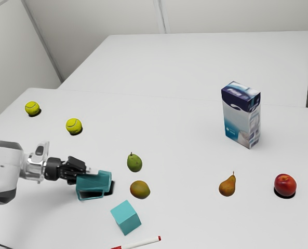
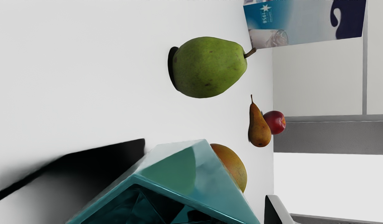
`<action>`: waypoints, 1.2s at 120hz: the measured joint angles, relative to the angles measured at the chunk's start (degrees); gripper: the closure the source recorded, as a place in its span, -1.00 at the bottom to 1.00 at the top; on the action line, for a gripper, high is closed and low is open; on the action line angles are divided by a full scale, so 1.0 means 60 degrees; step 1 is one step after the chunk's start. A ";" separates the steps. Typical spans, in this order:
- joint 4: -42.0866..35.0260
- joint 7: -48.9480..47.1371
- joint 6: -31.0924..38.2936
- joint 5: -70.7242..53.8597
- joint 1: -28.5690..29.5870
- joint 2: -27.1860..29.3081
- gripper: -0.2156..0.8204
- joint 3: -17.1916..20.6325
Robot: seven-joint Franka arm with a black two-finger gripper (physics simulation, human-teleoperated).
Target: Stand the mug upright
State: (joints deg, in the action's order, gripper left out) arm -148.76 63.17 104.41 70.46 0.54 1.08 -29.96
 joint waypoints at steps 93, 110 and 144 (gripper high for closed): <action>0.6714 -0.2803 0.1815 -0.9120 -0.0464 -0.0697 0.88 0.3363; 0.7006 -0.3764 0.1576 -1.0039 -0.0396 -0.0680 0.88 0.3308; 0.7367 -0.5286 0.1118 -1.0671 0.0171 -0.0648 0.88 0.3318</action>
State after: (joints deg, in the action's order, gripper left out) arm -104.55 31.46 111.12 6.43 1.56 -2.81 -10.05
